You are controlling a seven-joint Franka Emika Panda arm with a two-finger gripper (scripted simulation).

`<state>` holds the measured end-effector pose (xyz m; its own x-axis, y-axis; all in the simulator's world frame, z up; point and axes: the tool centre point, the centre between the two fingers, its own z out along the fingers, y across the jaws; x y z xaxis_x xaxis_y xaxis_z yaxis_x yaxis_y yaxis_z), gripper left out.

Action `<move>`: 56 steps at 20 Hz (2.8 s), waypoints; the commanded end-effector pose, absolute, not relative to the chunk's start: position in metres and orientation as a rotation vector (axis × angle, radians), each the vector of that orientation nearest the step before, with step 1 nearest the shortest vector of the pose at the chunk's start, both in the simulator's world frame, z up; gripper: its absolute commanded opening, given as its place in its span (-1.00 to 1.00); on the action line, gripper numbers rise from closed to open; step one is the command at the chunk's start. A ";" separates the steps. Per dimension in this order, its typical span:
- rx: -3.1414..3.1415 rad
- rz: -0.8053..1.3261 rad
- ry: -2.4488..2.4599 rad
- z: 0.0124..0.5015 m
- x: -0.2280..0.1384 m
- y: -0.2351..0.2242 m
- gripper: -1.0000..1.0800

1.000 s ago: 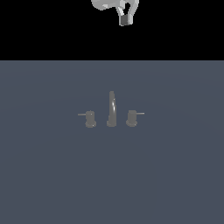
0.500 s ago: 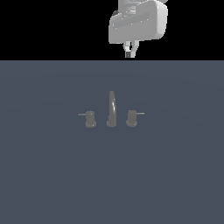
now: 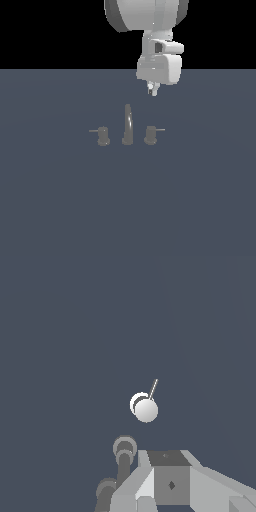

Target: Turn on the faucet by rotating a designated handle.

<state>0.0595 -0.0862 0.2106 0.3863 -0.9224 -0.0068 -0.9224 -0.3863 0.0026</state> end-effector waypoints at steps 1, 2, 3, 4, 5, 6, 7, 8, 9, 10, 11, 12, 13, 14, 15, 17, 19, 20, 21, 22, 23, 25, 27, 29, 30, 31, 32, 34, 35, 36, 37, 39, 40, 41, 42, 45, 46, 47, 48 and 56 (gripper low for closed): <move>-2.555 0.008 1.826 0.185 0.069 -0.093 -1.00; -2.531 0.007 1.859 0.175 0.072 -0.096 -1.00; -2.507 0.007 1.892 0.164 0.075 -0.099 -1.00; -2.484 0.006 1.922 0.155 0.078 -0.101 -1.00; -2.462 0.005 1.951 0.145 0.080 -0.104 -1.00; -2.440 0.005 1.978 0.136 0.082 -0.106 -1.00; -2.420 0.004 2.003 0.127 0.084 -0.108 -1.00; -2.401 0.004 2.026 0.119 0.085 -0.110 -1.00; -2.382 0.003 2.048 0.112 0.087 -0.112 -1.00; -2.365 0.003 2.067 0.105 0.088 -0.113 -1.00; -2.349 0.002 2.085 0.098 0.089 -0.115 -1.00; -2.335 0.002 2.102 0.092 0.090 -0.116 -1.00; -2.322 0.001 2.116 0.087 0.090 -0.117 -1.00; -2.310 0.001 2.129 0.082 0.091 -0.119 -1.00; -2.299 0.001 2.141 0.078 0.091 -0.120 -1.00; -2.282 0.000 2.159 0.071 0.092 -0.121 -1.00; -2.271 0.000 2.171 0.066 0.092 -0.122 -1.00; -2.267 0.000 2.175 0.065 0.092 -0.122 -1.00; -2.265 0.000 2.177 0.064 0.092 -0.123 -1.00; -2.264 0.000 2.178 0.064 0.092 -0.123 -1.00; -2.264 0.000 2.178 0.064 0.092 -0.123 -1.00; -2.264 0.000 2.178 0.064 0.092 -0.123 -1.00; -2.265 0.001 2.177 0.064 0.089 -0.124 -1.00; -2.265 0.001 2.177 0.063 0.083 -0.128 -1.00; -2.265 0.001 2.178 0.064 0.080 -0.129 -1.00; -2.265 0.001 2.178 0.064 0.078 -0.131 -1.00; -2.265 0.001 2.178 0.064 0.075 -0.133 -1.00; -2.265 0.001 2.178 0.063 0.069 -0.136 -1.00; -2.264 0.000 2.178 0.064 0.065 -0.138 -1.00; -2.264 0.000 2.178 0.064 0.062 -0.140 -1.00; -2.264 0.000 2.178 0.064 0.062 -0.140 -1.00; -2.266 -0.008 2.167 0.064 0.067 -0.134 -1.00; -2.266 -0.008 2.168 0.064 0.064 -0.134 -1.00; -2.266 -0.007 2.169 0.064 0.061 -0.134 -1.00; -2.265 -0.007 2.169 0.064 0.058 -0.134 -1.00; -2.265 -0.005 2.172 0.064 0.048 -0.134 -1.00; -2.265 -0.005 2.172 0.064 0.045 -0.133 -1.00; -2.265 -0.004 2.173 0.064 0.042 -0.133 -1.00; -2.265 -0.003 2.174 0.064 0.039 -0.133 -1.00; -2.252 -0.017 2.185 0.063 0.027 -0.137 -1.00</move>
